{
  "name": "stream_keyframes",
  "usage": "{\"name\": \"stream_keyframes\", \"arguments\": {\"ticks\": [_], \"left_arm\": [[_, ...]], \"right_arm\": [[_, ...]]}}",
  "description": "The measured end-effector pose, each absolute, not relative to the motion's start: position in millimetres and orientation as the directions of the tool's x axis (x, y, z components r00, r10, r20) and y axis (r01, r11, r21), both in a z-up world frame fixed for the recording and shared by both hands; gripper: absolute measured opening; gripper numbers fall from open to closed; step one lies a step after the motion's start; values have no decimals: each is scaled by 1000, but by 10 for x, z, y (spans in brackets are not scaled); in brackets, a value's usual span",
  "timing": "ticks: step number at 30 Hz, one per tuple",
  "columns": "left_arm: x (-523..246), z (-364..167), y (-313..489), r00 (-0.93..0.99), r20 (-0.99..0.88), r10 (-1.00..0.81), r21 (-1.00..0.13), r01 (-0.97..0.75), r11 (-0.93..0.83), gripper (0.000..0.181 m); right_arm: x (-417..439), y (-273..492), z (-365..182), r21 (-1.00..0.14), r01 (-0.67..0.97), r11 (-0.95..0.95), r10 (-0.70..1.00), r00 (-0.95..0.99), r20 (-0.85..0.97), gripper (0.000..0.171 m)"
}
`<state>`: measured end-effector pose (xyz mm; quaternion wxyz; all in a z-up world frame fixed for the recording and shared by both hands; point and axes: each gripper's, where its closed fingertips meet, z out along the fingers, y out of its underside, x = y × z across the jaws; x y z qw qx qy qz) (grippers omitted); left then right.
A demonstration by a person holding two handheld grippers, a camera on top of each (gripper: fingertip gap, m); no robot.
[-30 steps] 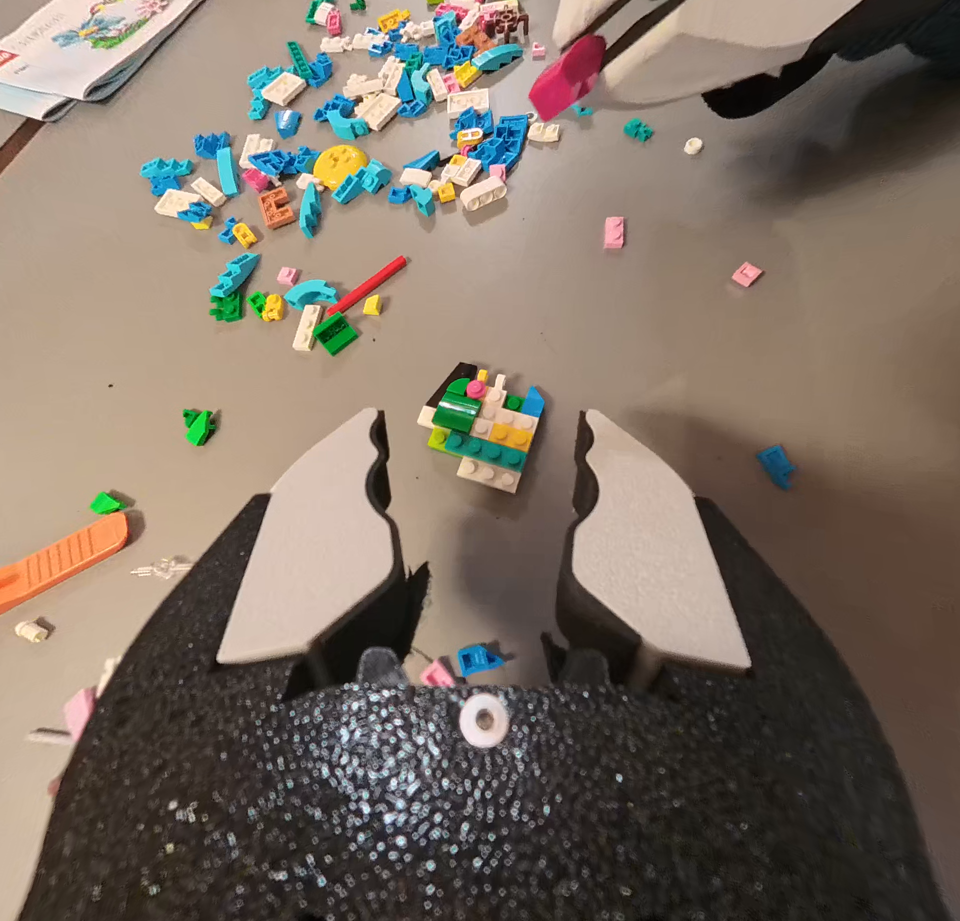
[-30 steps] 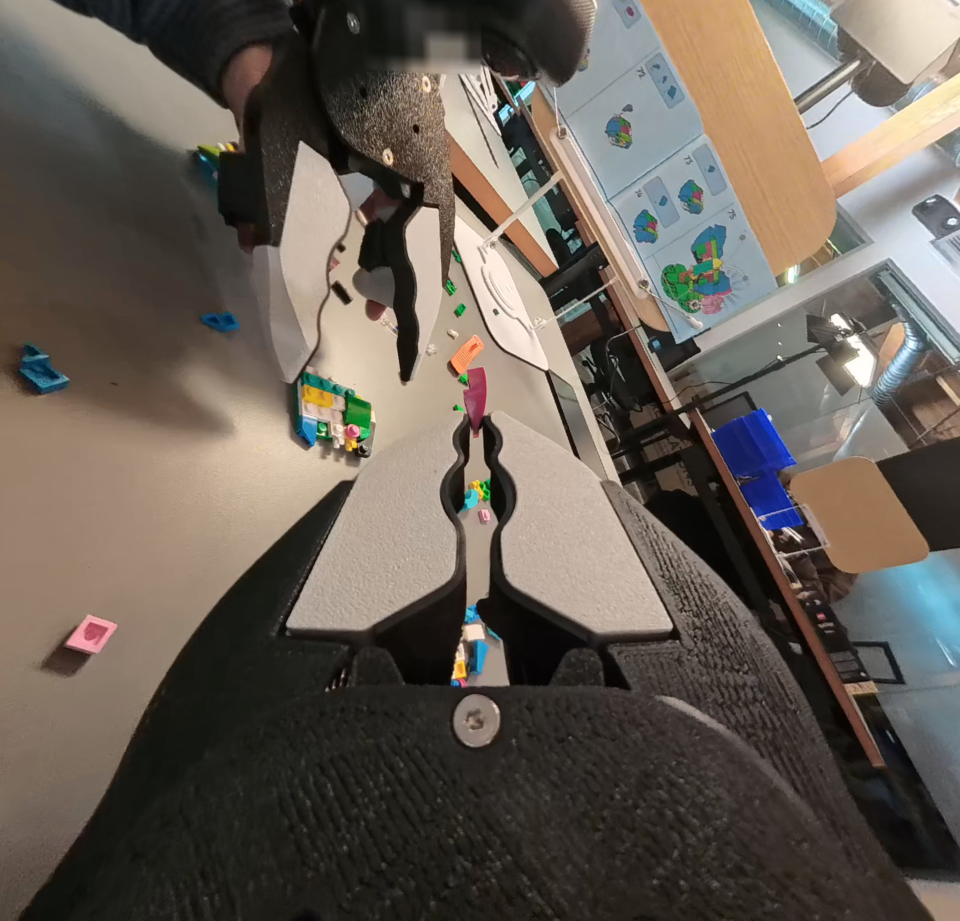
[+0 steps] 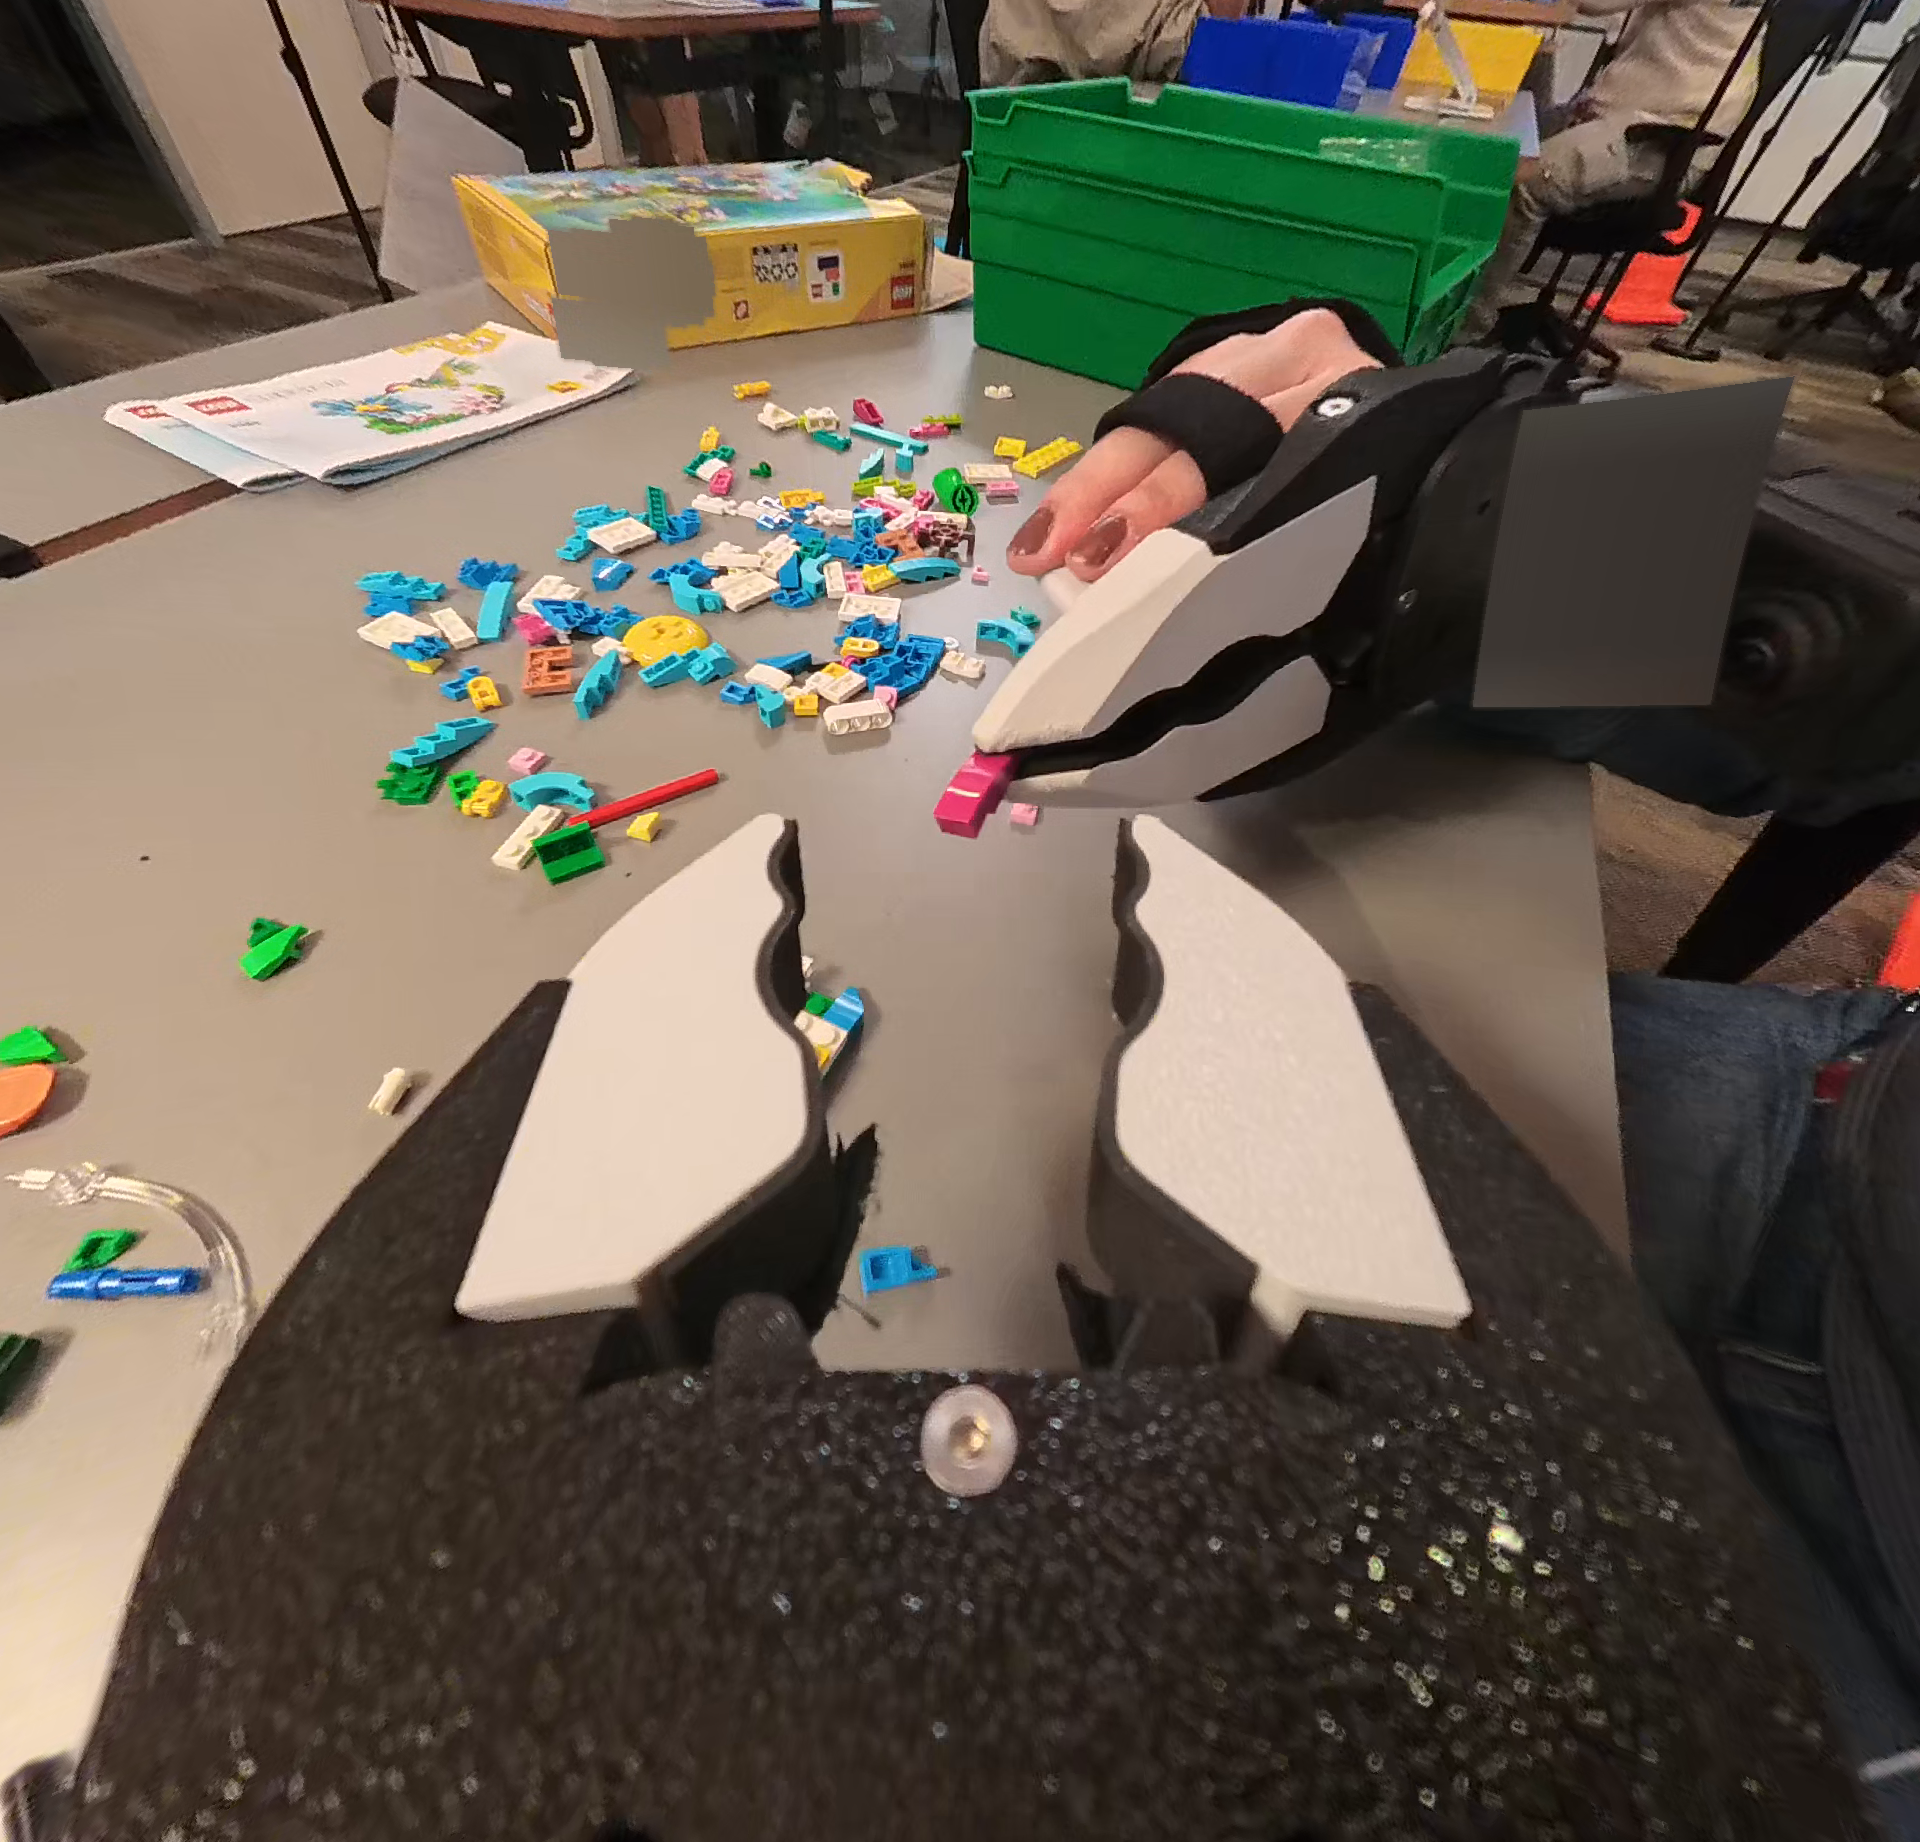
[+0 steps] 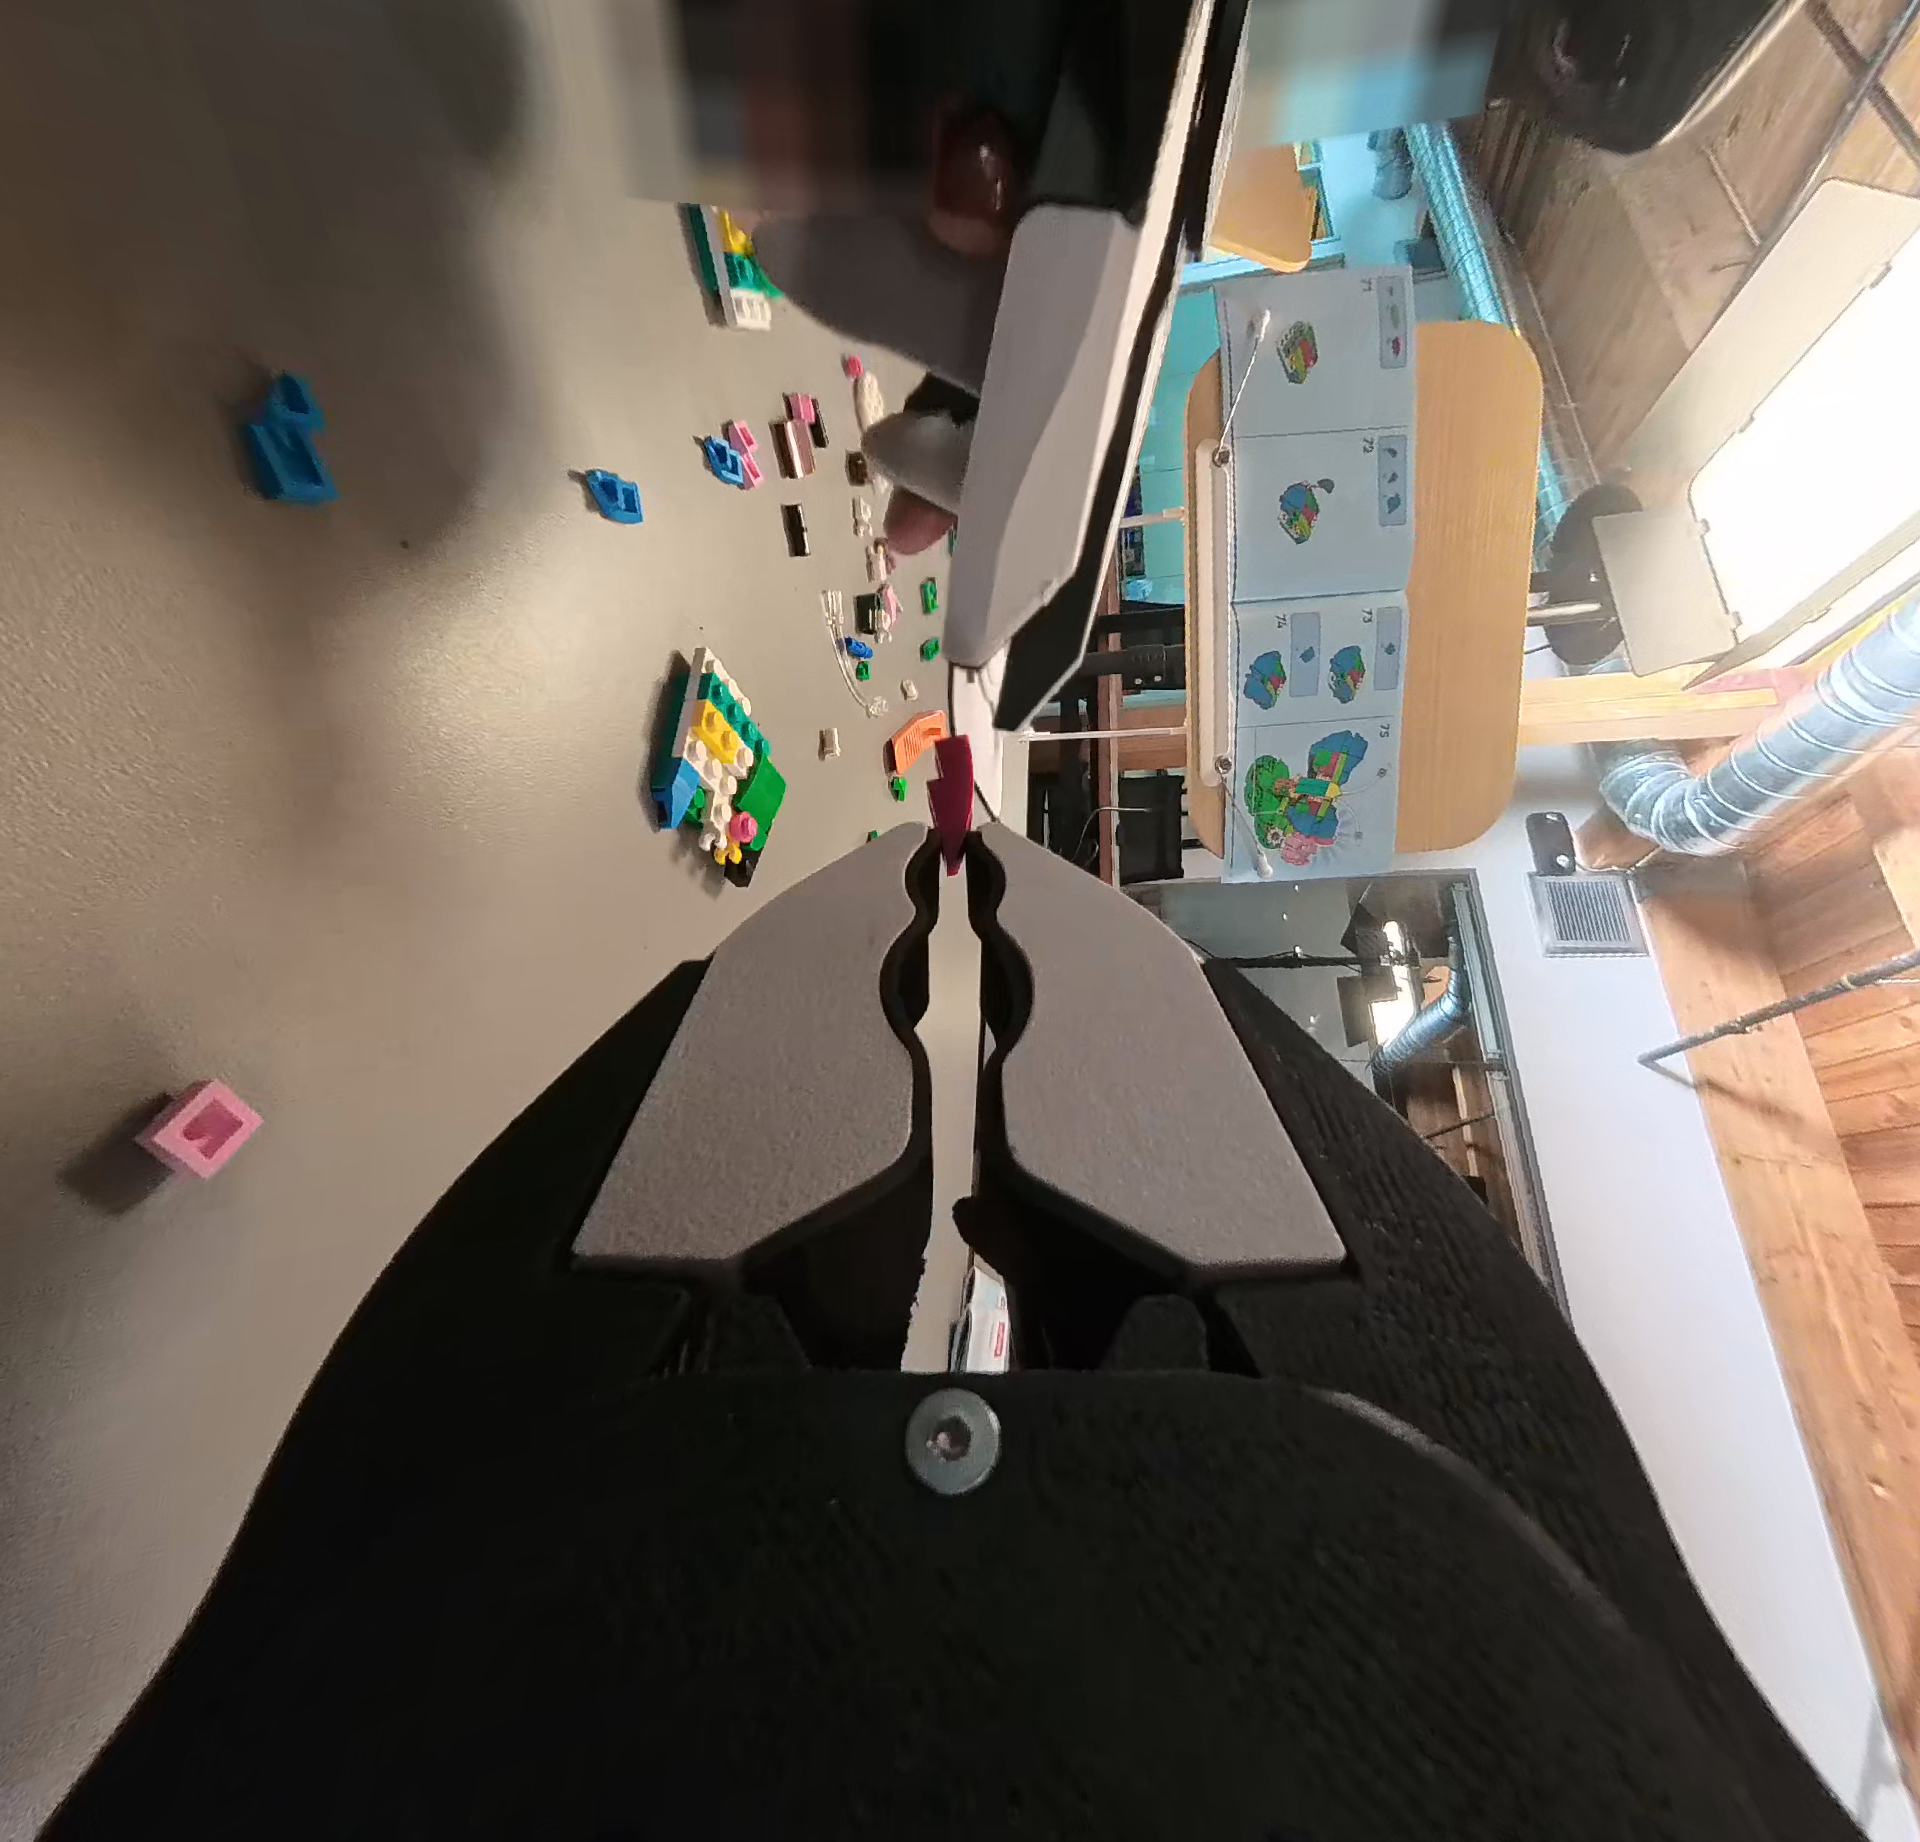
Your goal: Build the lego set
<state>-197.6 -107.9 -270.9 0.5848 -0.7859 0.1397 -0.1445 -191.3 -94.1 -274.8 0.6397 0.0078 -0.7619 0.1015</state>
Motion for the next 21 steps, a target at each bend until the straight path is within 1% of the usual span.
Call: {"name": "stream_keyframes", "arguments": {"ticks": [9,21], "left_arm": [[-2118,-2678,-1174,938,69,-340,-968,-19,-251,57],[-2331,-2735,-1261,963,19,-267,-951,-65,-301,57]], "right_arm": [[-1934,-901,-2745,-118,-118,986,98,-164,982,3],[-1947,-798,-2729,-101,-78,992,89,-144,986,3]]}}
